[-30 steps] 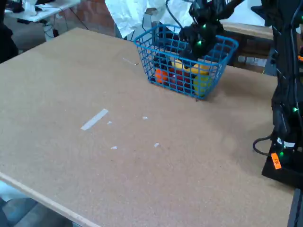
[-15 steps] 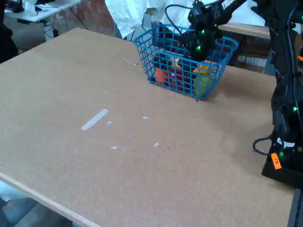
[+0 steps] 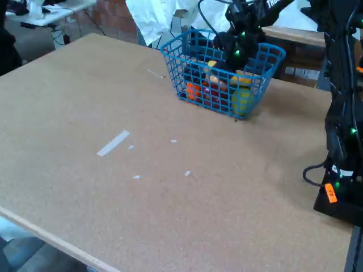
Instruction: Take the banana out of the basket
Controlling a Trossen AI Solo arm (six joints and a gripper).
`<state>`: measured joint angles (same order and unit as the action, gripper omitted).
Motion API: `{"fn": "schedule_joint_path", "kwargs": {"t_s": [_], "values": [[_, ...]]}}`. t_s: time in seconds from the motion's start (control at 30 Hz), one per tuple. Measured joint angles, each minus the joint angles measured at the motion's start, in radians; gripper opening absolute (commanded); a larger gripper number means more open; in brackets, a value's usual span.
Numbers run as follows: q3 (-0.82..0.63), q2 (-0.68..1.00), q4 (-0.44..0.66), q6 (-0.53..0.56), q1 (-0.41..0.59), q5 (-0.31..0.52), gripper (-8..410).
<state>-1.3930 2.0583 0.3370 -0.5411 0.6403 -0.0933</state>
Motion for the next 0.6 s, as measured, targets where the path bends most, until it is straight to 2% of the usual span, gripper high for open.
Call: {"fn": "schedule_joint_path", "kwargs": {"t_s": [0.37,0.6], "values": [[0.000,-0.137,-0.022,0.017,0.000,-0.002,-1],[0.000,-0.296,-0.031,0.027,-0.002,-0.079,-1]]}}
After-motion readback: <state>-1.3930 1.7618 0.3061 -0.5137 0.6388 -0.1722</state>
